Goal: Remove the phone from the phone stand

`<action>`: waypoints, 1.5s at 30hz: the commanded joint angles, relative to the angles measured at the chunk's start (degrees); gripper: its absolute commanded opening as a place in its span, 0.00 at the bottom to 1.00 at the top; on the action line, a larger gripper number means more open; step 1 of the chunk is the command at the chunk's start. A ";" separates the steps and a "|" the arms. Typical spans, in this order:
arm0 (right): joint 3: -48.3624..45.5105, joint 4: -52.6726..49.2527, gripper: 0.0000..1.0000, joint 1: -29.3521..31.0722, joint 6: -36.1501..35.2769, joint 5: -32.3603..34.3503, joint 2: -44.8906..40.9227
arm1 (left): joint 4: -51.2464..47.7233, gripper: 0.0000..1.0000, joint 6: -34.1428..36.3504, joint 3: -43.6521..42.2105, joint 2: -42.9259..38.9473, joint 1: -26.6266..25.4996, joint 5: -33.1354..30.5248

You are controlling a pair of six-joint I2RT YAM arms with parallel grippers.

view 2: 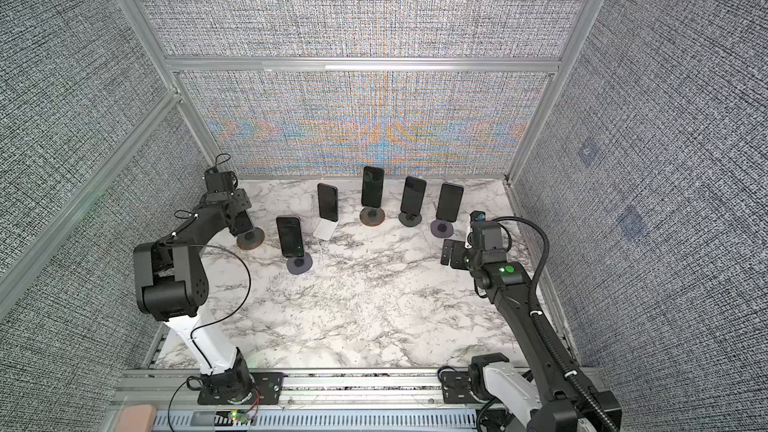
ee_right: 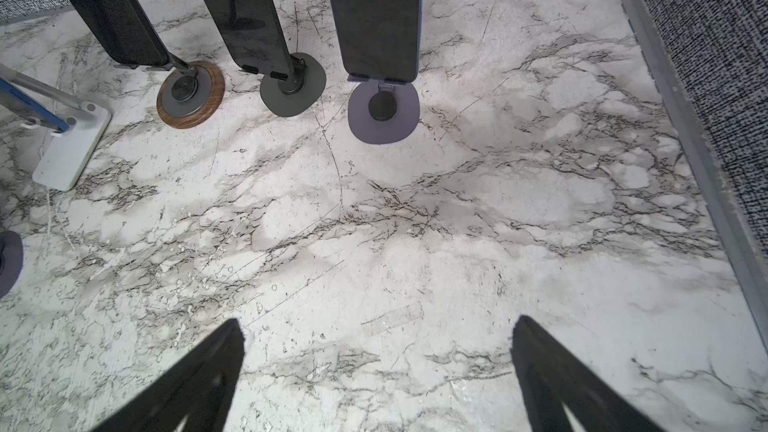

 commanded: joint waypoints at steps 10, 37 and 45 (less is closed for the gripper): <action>-0.31 1.68 0.98 0.06 -0.66 -0.92 0.84 | -8.03 0.65 -0.10 3.18 -3.81 -0.02 4.07; 13.72 2.27 0.90 20.00 -4.80 -16.26 3.96 | -24.47 0.57 2.12 -1.23 -38.65 -15.18 21.13; 17.71 18.60 0.77 32.19 3.46 -27.72 13.42 | -13.45 0.56 -9.43 -3.18 -33.62 -21.79 42.51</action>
